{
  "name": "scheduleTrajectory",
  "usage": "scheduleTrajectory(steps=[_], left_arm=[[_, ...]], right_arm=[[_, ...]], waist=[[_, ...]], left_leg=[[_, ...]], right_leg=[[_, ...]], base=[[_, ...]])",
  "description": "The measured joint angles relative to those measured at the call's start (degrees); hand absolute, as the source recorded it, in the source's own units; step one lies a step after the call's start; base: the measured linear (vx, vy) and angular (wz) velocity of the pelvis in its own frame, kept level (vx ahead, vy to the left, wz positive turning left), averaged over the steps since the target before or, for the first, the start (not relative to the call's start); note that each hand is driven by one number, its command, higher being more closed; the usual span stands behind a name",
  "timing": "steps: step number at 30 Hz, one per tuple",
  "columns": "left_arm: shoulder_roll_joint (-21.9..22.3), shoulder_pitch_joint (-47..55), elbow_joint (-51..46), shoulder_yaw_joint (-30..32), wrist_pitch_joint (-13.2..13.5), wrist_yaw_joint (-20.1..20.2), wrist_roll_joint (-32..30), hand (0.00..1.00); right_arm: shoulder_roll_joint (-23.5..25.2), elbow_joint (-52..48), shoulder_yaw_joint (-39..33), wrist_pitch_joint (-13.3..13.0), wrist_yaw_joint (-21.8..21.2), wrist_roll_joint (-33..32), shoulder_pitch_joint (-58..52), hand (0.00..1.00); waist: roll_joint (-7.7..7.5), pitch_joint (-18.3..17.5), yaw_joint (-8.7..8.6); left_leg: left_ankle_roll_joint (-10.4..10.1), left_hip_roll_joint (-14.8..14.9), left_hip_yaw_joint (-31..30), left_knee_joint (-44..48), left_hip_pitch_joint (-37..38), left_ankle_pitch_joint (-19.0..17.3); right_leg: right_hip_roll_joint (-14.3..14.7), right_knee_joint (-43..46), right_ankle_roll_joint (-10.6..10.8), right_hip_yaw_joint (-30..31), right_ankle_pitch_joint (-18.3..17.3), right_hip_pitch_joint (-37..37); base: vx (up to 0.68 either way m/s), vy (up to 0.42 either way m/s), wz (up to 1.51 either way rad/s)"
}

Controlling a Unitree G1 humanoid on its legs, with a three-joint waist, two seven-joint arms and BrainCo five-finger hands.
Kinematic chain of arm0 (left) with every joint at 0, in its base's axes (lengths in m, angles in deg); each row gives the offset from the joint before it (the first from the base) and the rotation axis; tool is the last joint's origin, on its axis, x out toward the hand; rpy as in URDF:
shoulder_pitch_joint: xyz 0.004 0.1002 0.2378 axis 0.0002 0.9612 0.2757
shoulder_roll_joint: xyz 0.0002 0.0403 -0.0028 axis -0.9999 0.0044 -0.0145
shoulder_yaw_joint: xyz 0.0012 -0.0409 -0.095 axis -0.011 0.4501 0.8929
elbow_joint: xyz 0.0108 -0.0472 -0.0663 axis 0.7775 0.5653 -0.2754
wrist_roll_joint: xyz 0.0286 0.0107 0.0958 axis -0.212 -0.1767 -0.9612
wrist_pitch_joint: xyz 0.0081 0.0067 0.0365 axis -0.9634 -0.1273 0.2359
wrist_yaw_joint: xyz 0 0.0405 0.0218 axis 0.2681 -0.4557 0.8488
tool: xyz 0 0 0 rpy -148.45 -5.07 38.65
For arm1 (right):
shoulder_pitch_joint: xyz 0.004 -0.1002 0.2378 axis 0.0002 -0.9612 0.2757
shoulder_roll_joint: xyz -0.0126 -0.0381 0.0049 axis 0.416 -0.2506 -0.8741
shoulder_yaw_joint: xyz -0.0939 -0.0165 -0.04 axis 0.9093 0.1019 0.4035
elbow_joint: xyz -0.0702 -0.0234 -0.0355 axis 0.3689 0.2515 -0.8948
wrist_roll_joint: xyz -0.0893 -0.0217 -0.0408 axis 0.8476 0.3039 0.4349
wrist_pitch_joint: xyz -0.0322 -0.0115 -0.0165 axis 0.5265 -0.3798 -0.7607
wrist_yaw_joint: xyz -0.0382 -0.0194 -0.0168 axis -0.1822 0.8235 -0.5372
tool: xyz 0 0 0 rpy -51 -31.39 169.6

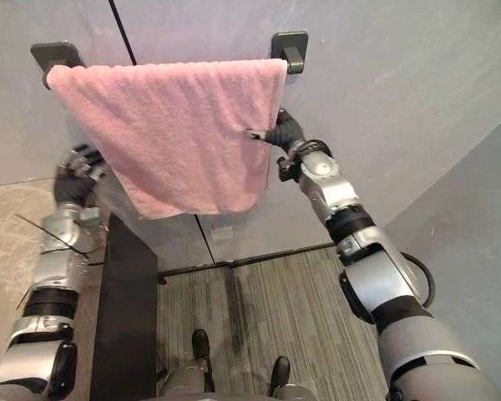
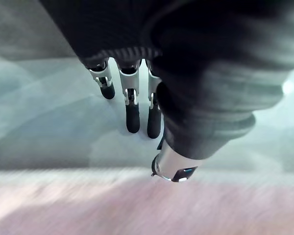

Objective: Organize washtable

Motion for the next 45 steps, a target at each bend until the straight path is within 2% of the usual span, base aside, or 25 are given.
scheduleTrajectory(steps=[4, 8, 13, 15, 17, 21, 23, 27, 31, 38, 45], left_arm=[[-4.45, 2.04, -4.14, 5.84, 1.10, -1.33, 0.87, 0.00], [-5.93, 5.75, -8.65, 8.93, 1.16, -2.32, 1.01, 0.00], [-5.93, 7.84, -13.59, 10.23, 1.08, -2.39, 0.81, 0.00], [-5.30, 10.56, -20.04, 10.29, 1.10, -2.45, 0.84, 0.00], [-4.72, 11.60, -23.30, 10.08, 1.17, -2.24, 0.87, 0.00], [-3.76, 13.50, -28.40, 5.68, 1.64, -0.66, 2.56, 0.00], [-3.60, 14.30, -31.56, -0.03, 1.64, 2.87, 4.96, 0.00], [-3.59, 15.95, -35.25, -7.16, 1.75, 7.04, 7.94, 0.00], [-3.59, 16.22, -35.35, -12.19, 1.87, 9.18, 9.53, 0.00], [-3.59, 17.87, -37.01, -19.41, 2.16, 11.98, 11.32, 0.00], [-3.92, 17.61, -34.21, -25.37, 2.14, 14.09, 13.44, 0.00]], right_arm=[[-5.46, -2.87, -6.21, 0.16, 0.82, -0.13, -5.45, 0.00], [-9.88, -7.66, -10.46, 1.05, 0.73, -0.53, -10.93, 0.00], [-11.82, -11.87, -12.30, 1.15, 0.55, -0.46, -13.95, 0.00], [-11.62, -19.75, -15.00, 0.97, 0.82, 0.55, -17.89, 0.00], [-11.49, -23.32, -15.84, 0.36, 0.96, 0.67, -19.42, 0.00], [-9.30, -31.99, -14.76, -2.14, 1.26, -0.91, -21.67, 0.00], [-9.09, -37.44, -9.99, -3.34, -0.02, -4.10, -22.04, 0.00], [-9.07, -43.63, -2.76, -3.62, -3.59, -7.06, -22.01, 0.00], [-9.04, -43.82, 0.71, -3.98, -4.49, -8.83, -21.85, 0.00], [-9.06, -43.49, 6.84, -4.67, -5.03, -9.07, -19.98, 0.00], [-9.26, -37.99, 14.60, -4.42, -5.79, -11.14, -17.37, 0.00]], waist=[[0.00, -0.07, -0.08], [0.04, -1.58, -0.06], [0.28, -2.66, -0.07], [0.47, -4.08, -0.19], [0.84, -4.38, -0.21], [2.56, -5.56, -0.32], [3.59, -6.35, -0.17], [3.77, -6.73, -0.03], [3.36, -7.23, 0.04], [3.58, -7.92, 0.03], [3.68, -7.99, 0.08]], left_leg=[[0.01, -0.05, 0.08, 0.00, 0.01, 0.00], [0.02, -0.20, 0.23, 0.00, 0.21, 0.01], [0.00, -0.12, 0.22, 0.00, 1.11, -0.03], [-0.17, -0.32, 0.14, -0.01, 1.17, -0.17], [-0.19, -0.44, 0.14, -0.01, 1.74, -0.20], [-0.39, -0.64, -0.13, -0.02, 2.27, -0.73], [-0.25, -0.73, -0.21, -0.01, 2.35, -0.84], [-0.24, -0.81, -0.19, -0.01, 2.36, -0.84], [-0.26, -1.10, -0.19, -0.01, 2.35, -0.82], [-0.42, -1.43, -0.23, -0.01, 2.33, -0.70], [-0.35, -1.31, -1.76, -0.01, -0.79, -0.73]], right_leg=[[-0.07, -0.07, 0.02, 0.01, 0.02, 0.02], [-0.19, -0.28, 0.03, 0.01, 0.02, 0.23], [-0.14, -0.33, 0.04, -0.14, -0.01, 1.22], [-0.28, -0.33, 0.05, -0.38, -0.02, 1.30], [-0.39, -0.33, 0.06, -0.39, -0.03, 1.80], [-0.64, -0.35, 0.16, -1.29, -0.61, 2.68], [-0.74, -0.55, 0.48, -1.55, -0.83, 2.86], [-0.87, -0.57, 0.53, -1.91, -0.84, 2.99], [-1.16, -0.56, 0.64, -2.08, -0.80, 3.10], [-1.49, -0.40, 0.97, -2.28, -0.59, 3.12], [-1.20, -0.41, 0.80, -3.16, -0.70, 0.69]], base=[[0.00, 0.000, 0.00], [0.02, -0.007, 0.00], [0.01, -0.003, 0.00], [0.00, 0.000, 0.00], [0.00, 0.000, 0.00], [-0.03, 0.006, 0.09], [-0.04, 0.009, 0.05], [-0.02, 0.002, 0.03], [0.01, 0.001, 0.01], [0.03, -0.001, 0.01], [-0.01, -0.003, 0.06]])
